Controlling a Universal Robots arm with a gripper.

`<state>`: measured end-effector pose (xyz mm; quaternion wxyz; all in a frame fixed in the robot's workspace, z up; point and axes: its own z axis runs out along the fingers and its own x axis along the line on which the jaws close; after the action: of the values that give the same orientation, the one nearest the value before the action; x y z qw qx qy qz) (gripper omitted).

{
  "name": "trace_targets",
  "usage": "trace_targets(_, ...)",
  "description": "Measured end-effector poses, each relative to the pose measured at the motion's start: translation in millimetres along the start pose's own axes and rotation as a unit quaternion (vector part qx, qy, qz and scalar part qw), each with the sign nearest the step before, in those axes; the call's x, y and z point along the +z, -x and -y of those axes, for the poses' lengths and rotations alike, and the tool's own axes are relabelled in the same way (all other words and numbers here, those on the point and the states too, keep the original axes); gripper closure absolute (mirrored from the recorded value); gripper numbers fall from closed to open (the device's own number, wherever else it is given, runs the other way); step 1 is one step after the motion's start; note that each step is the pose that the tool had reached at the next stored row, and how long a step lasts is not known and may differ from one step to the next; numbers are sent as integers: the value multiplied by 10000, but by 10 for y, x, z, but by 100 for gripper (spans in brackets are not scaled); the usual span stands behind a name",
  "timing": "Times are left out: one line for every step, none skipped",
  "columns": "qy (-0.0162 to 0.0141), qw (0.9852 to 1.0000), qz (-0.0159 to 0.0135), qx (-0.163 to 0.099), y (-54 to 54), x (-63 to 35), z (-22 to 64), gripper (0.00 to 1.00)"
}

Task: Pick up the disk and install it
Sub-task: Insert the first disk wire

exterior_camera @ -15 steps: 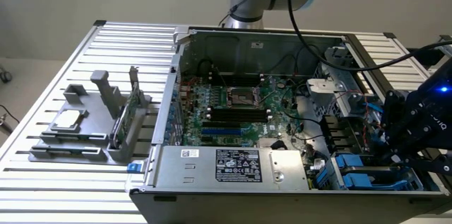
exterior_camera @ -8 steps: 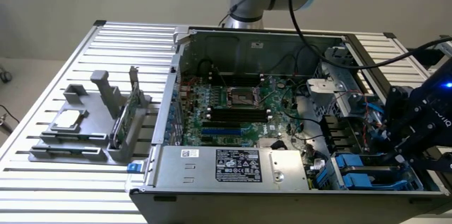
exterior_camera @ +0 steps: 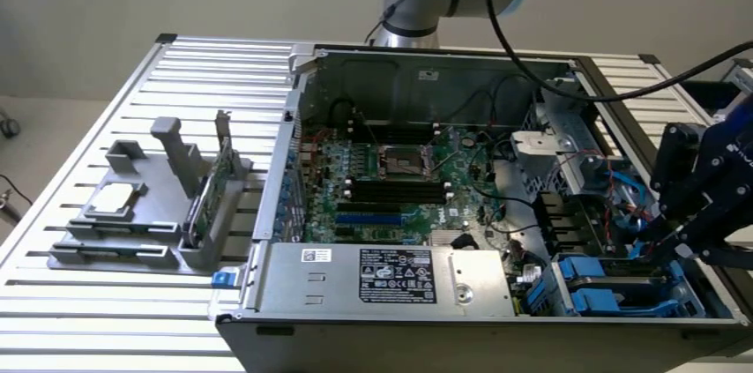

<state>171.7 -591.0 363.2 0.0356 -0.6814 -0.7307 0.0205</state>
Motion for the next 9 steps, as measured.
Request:
trace_targets(0, 10000, 1, 0, -1, -23, 2, 74)
trace_targets(0, 10000, 0, 0, -1, -39, 3, 74)
trace_targets(0, 10000, 0, 0, -1, -52, 4, 74)
trace_targets(0, 10000, -1, -1, -2, -64, 6, 74)
trace_targets(0, 10000, 0, -1, -2, -77, 9, 74)
trace_targets(0, 10000, 0, 0, -3, -89, 14, 74)
trace_targets(0, 10000, 0, 0, -3, -100, 22, 74)
trace_targets(0, 10000, -1, 0, -5, -104, 36, 74)
trace_targets(0, 10000, -1, 0, -6, -105, 54, 74)
